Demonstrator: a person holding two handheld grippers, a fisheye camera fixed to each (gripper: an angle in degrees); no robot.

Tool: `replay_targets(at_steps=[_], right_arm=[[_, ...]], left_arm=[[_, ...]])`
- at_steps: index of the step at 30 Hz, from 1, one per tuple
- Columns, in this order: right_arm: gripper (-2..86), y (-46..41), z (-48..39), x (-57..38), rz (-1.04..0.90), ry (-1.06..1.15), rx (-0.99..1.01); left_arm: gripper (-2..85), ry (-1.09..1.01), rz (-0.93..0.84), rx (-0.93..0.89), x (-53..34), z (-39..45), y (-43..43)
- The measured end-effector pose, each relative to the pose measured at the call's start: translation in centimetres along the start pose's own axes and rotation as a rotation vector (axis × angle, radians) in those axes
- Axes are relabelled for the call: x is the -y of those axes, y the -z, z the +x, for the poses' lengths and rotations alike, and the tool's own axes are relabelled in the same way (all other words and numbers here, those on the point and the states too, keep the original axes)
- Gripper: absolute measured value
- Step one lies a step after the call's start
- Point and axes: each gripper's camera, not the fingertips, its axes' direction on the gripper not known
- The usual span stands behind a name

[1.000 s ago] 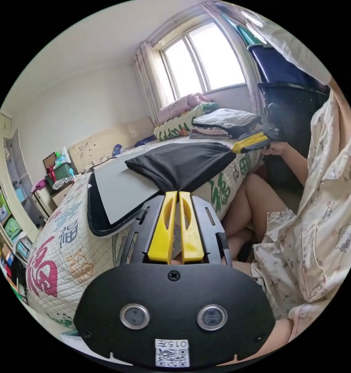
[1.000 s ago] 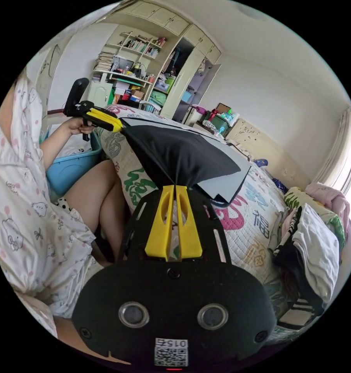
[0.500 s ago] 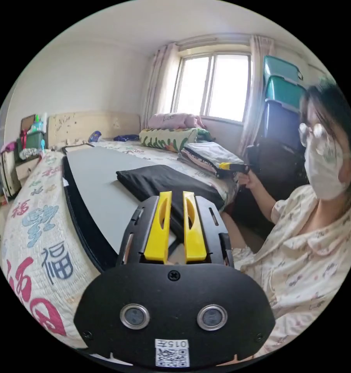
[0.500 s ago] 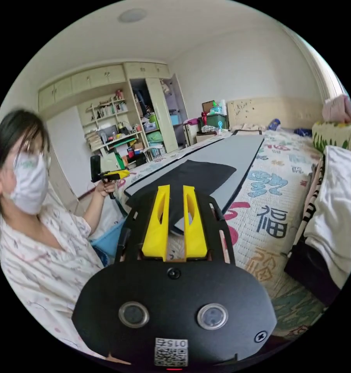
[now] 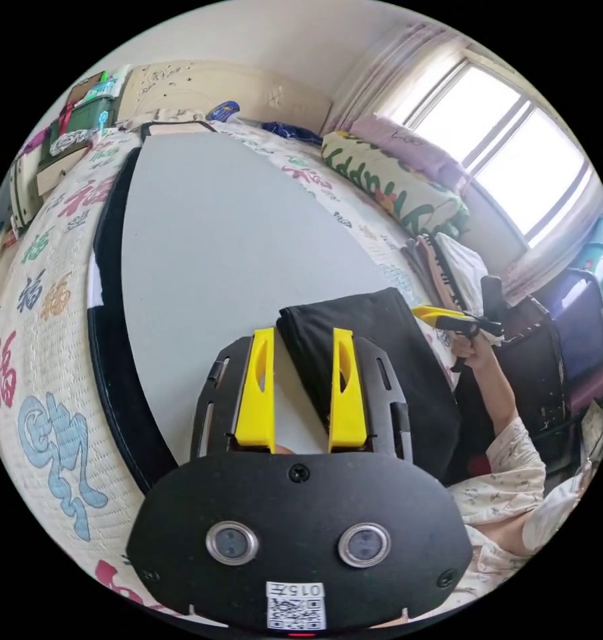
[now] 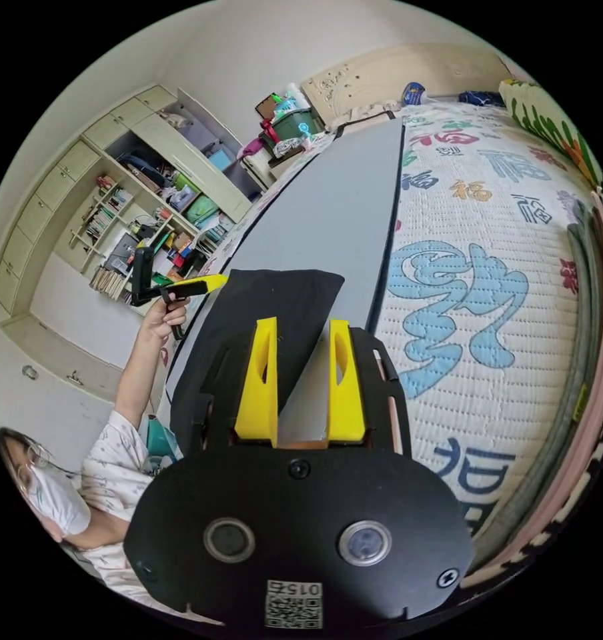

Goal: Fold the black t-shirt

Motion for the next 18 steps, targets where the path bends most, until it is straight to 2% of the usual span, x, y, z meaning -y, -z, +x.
replay_targets(at_steps=[3,12,15,18], right_arm=[[10.5,-2.0,-0.6,1.6,-0.02,0.001,-0.034],[5.6,-5.4,-2.5,1.6,-0.089,0.055,-0.165],[4.7,-6.4,-2.8,0.2,-0.09,0.066,-0.188],[3.6,-7.2,-2.7,-1.9,-0.091,0.075,-0.198]], left_arm=[[13.3,-0.048,-0.054,0.073,1.8,2.0,-2.0],[9.1,-0.048,-0.034,-0.041,1.1,4.3,-5.4],[5.3,-0.058,-0.084,-0.121,0.3,4.8,-7.1],[3.4,-0.122,-0.094,-0.102,-1.1,7.0,-7.7]])
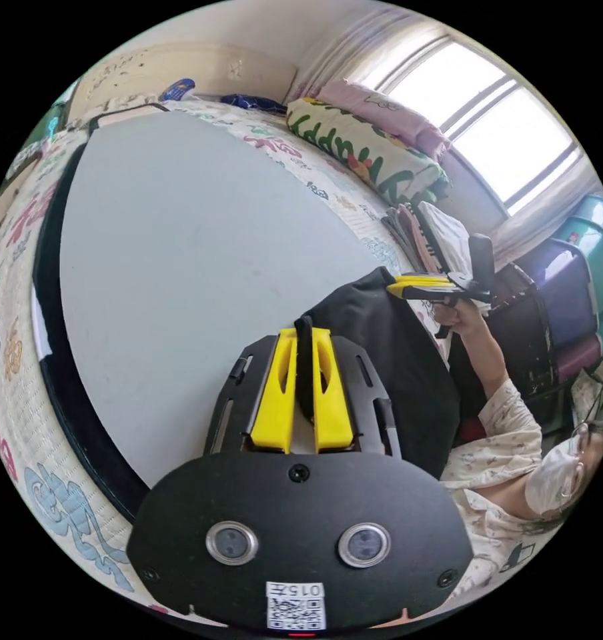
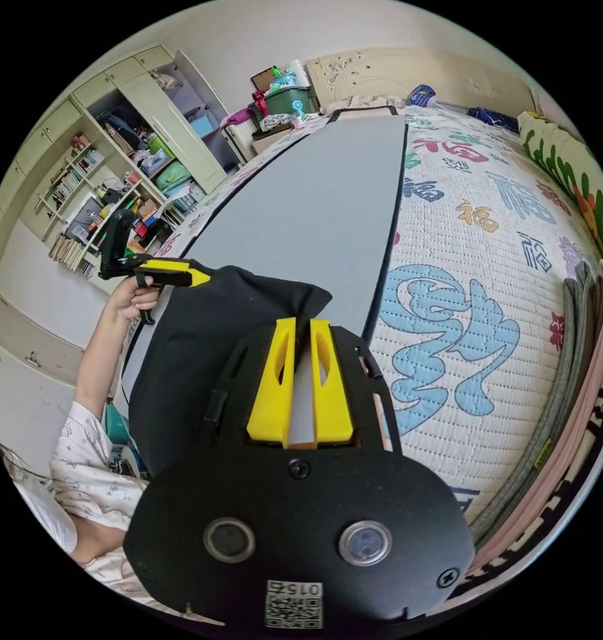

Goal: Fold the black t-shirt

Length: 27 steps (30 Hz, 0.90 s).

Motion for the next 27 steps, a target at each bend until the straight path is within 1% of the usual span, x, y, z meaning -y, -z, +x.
replay_targets(at_steps=[3,5,6,8,12,14,15,17,18,20,21,23,27], right_arm=[[1.8,0.2,-0.3,-2.3,0.019,0.018,0.02],[1.2,2.3,-1.7,-5.1,0.115,0.08,0.066],[1.1,3.0,-2.2,-5.9,0.141,0.098,0.081],[0.8,6.2,-4.7,-9.1,0.245,0.179,0.152],[0.6,10.4,-9.7,-14.1,0.368,0.321,0.271],[0.5,12.0,-13.6,-17.8,0.43,0.435,0.352],[0.5,12.2,-14.5,-18.6,0.441,0.463,0.375],[0.5,12.3,-18.3,-22.0,0.474,0.568,0.474],[0.5,12.1,-19.2,-22.8,0.48,0.595,0.499],[0.5,10.4,-23.0,-25.8,0.48,0.691,0.599],[0.5,9.7,-24.0,-26.5,0.475,0.715,0.62],[0.5,6.6,-27.9,-29.2,0.457,0.814,0.671],[0.5,1.1,-34.1,-31.5,0.392,0.899,0.767]], left_arm=[[2.5,-0.057,0.113,0.02,-3.2,3.3,1.7],[2.1,-0.084,0.243,0.01,-7.1,5.9,4.5],[2.1,-0.094,0.275,0.012,-8.3,6.7,5.2],[1.9,-0.153,0.389,0.062,-13.3,10.6,8.3],[1.7,-0.229,0.554,0.15,-22.4,17.0,13.5],[1.7,-0.268,0.646,0.235,-29.0,21.6,16.9],[1.7,-0.278,0.667,0.258,-30.7,22.8,17.6],[1.8,-0.305,0.753,0.36,-37.7,27.9,20.1],[1.8,-0.308,0.772,0.391,-39.3,29.2,20.6],[1.7,-0.309,0.822,0.538,-45.6,34.5,21.7],[1.7,-0.305,0.83,0.575,-47.0,35.7,21.8],[1.6,-0.269,0.834,0.713,-51.7,39.6,21.5],[1.6,-0.198,0.821,0.892,-57.0,43.1,19.7]])
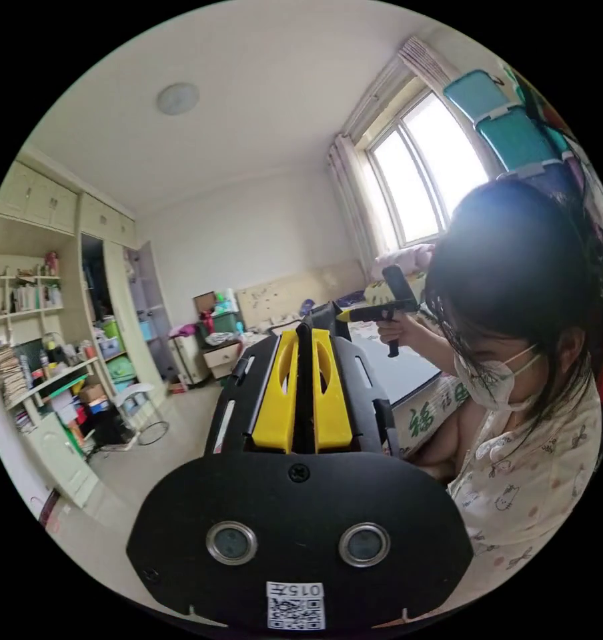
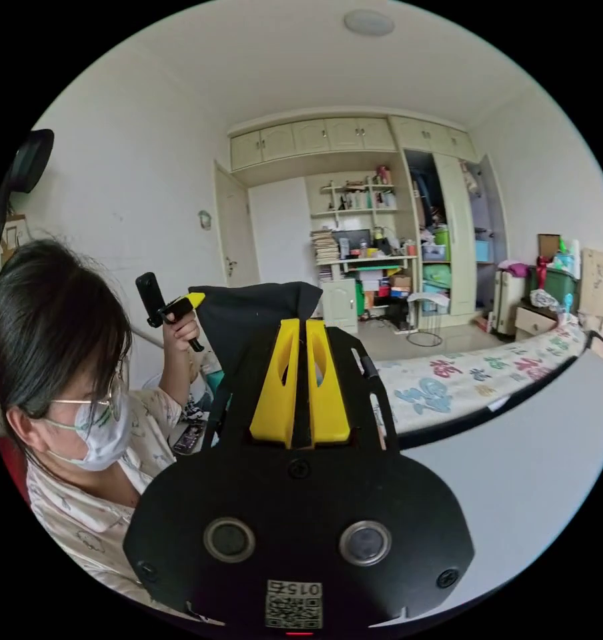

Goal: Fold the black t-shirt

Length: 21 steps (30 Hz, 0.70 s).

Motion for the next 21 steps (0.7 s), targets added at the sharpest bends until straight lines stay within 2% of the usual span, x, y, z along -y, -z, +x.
replay_targets(at_steps=[4,9,12,14,15,17,21], right_arm=[[0.6,-9.7,-1.6,-0.1,-0.079,0.02,0.133],[1.3,-23.6,-3.2,-1.6,-0.173,0.048,0.168],[2.6,-36.3,-2.6,-4.4,-0.297,-0.005,0.111],[5.5,-46.5,-2.0,-6.8,-0.414,0.003,-0.006],[5.8,-48.6,-1.8,-7.3,-0.445,0.008,-0.046],[5.9,-52.9,-1.3,-7.7,-0.498,-0.01,-0.081],[6.0,-51.2,-2.0,-7.3,-0.442,0.073,-0.042]], left_arm=[[1.6,0.05,-0.044,0.138,-3.2,0.5,3.0],[2.0,0.285,-0.134,0.259,-10.2,-5.0,2.0],[2.8,0.502,-0.214,0.303,-16.4,-11.3,-0.7],[3.9,0.741,-0.274,0.431,-22.6,-16.8,-3.6],[4.0,0.772,-0.298,0.48,-23.8,-17.6,-4.3],[4.6,0.786,-0.38,0.56,-26.3,-19.4,-7.5],[6.3,0.636,-0.499,0.561,-25.2,-20.0,-14.2]])
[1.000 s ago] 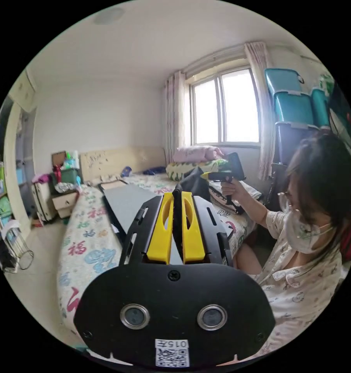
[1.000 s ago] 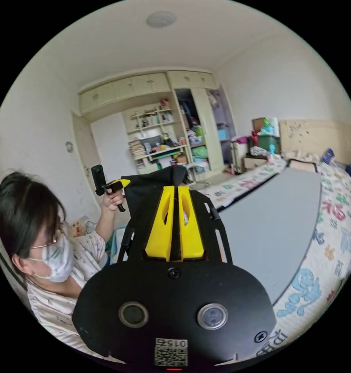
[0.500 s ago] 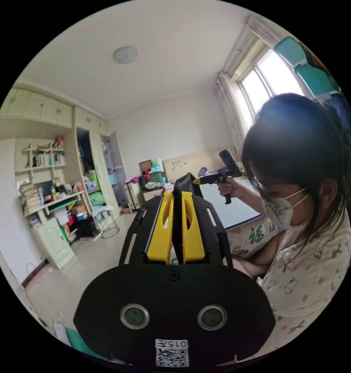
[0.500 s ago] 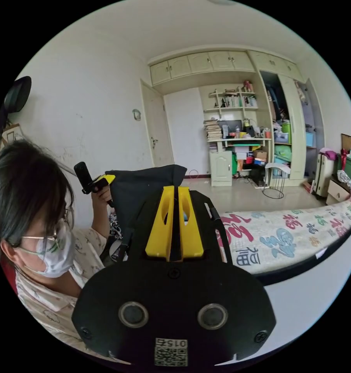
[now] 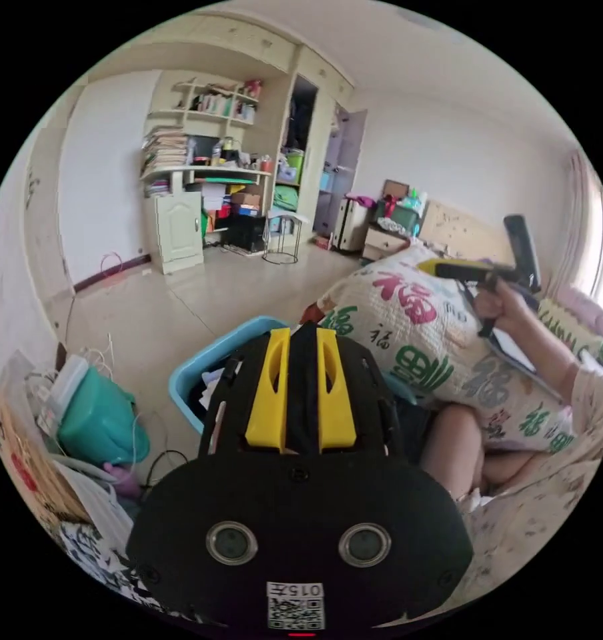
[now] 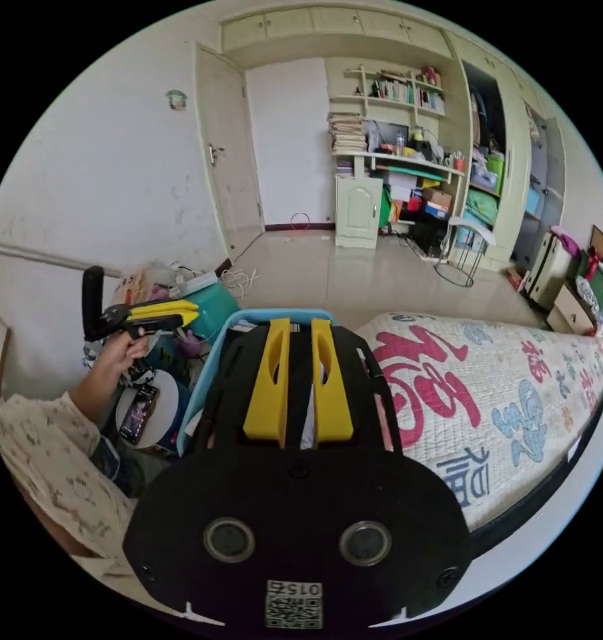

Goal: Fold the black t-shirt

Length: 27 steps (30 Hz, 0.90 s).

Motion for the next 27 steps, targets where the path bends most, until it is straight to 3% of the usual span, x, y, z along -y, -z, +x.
replay_targets(at_steps=[5,12,18,21,23,27], right_arm=[[5.7,5.2,1.3,-5.4,0.05,0.028,-0.058],[5.6,14.2,5.7,-12.3,0.056,-0.114,-0.179],[6.4,28.5,8.1,-16.9,0.224,-0.247,-0.578],[7.7,35.7,11.6,-19.0,0.156,-0.42,-0.984],[8.4,42.2,14.6,-20.9,0.144,-0.618,-1.276],[9.2,50.3,20.0,-21.6,0.033,-0.809,-1.465]], left_arm=[[8.7,-0.204,-0.14,-0.097,4.5,6.6,-11.4],[10.0,-0.268,-0.455,-0.037,6.6,6.3,-26.0],[10.4,-0.402,-0.497,0.085,11.0,7.7,-27.7],[10.9,-0.37,-0.459,0.115,13.8,6.9,-26.4],[11.0,-0.298,-0.361,0.083,16.0,6.0,-24.1],[10.7,-0.212,-0.168,-0.089,19.4,6.0,-19.9]])
